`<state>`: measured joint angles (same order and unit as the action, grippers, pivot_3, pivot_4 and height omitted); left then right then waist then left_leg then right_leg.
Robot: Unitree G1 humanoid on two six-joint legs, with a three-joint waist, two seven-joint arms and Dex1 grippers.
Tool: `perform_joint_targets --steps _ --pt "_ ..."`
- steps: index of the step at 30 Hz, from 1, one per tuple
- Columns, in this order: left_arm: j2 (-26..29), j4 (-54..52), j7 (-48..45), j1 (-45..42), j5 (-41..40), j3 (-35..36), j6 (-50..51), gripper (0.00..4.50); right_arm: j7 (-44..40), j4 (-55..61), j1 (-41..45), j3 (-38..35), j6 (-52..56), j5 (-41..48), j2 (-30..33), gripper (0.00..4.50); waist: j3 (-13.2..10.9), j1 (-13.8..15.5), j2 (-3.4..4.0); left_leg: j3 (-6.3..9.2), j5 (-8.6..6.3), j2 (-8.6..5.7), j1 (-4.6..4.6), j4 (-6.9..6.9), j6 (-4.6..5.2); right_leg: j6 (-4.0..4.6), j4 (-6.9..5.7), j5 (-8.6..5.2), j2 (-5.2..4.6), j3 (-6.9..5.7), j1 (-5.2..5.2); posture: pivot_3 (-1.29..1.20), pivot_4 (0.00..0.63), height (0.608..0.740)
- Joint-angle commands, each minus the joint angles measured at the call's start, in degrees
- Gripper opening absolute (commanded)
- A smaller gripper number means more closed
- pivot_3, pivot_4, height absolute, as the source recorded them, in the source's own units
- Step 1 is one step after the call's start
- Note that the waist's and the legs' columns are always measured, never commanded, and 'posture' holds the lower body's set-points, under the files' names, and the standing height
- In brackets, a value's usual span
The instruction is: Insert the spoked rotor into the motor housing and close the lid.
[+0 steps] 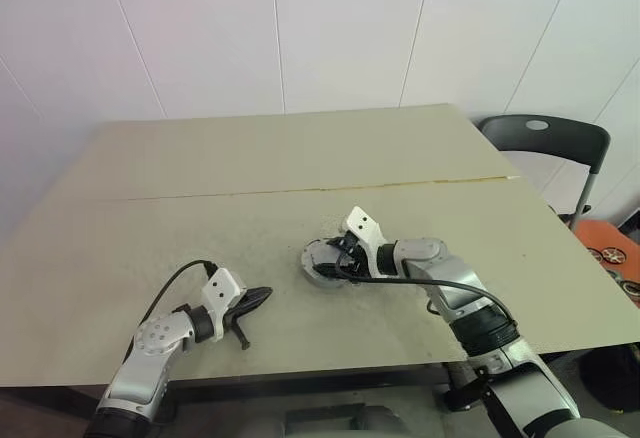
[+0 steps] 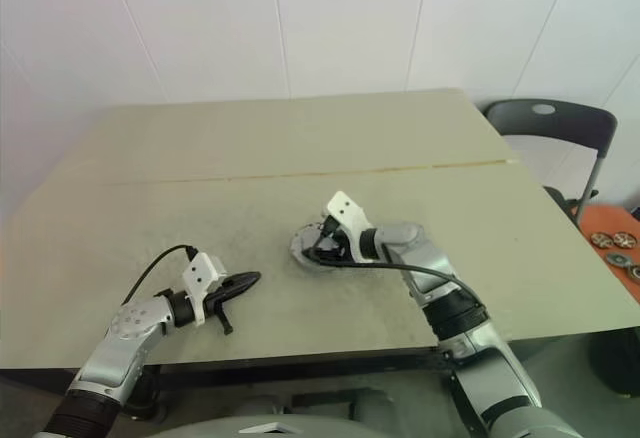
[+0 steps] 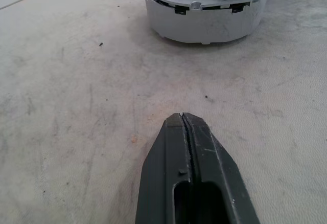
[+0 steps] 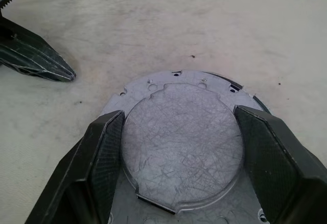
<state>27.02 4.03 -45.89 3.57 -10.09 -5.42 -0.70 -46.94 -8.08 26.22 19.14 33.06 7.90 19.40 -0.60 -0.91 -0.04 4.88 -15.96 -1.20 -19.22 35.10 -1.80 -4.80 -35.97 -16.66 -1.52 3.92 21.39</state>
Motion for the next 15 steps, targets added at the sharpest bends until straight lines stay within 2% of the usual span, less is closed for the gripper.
perform_joint_targets --steps 1,4,9,15 --pt "0.7 0.3 0.4 -0.7 0.5 0.8 -0.2 0.0 5.2 -7.7 -5.9 4.2 -0.8 -5.2 -1.5 3.05 0.0 -0.1 -0.07 0.01 0.0 0.0 0.06 0.0 -0.01 0.01 0.0 -0.02 -0.01 0.0 -0.04 0.0 0.0 0.74" --pt "0.7 0.8 0.3 -1.1 0.6 0.7 -0.3 0.0 7.8 -6.6 -5.7 2.0 -2.3 -4.7 -3.1 3.05 0.0 -0.5 -0.09 -0.03 -0.01 0.03 0.1 0.01 -0.02 0.01 -0.1 -0.03 -0.05 0.03 -0.06 0.0 0.0 0.74" --pt "0.6 1.1 0.2 -1.4 0.7 0.7 -0.4 0.0 6.6 -6.3 -4.2 1.7 -1.9 -4.5 -1.8 3.05 -0.1 -0.5 -0.07 -0.02 -0.1 0.07 0.38 0.04 -0.19 0.04 -0.15 -0.02 -0.08 0.01 -0.12 0.0 0.0 0.74" --pt "0.6 1.5 0.2 -1.5 0.8 0.7 -0.5 0.0 6.2 -7.2 -1.9 -3.8 3.7 1.5 -5.0 3.05 -0.3 -0.3 -0.07 -0.03 -0.02 0.06 0.34 0.03 -0.03 0.05 -0.16 -0.01 -0.11 0.01 -0.09 0.0 0.0 0.74"
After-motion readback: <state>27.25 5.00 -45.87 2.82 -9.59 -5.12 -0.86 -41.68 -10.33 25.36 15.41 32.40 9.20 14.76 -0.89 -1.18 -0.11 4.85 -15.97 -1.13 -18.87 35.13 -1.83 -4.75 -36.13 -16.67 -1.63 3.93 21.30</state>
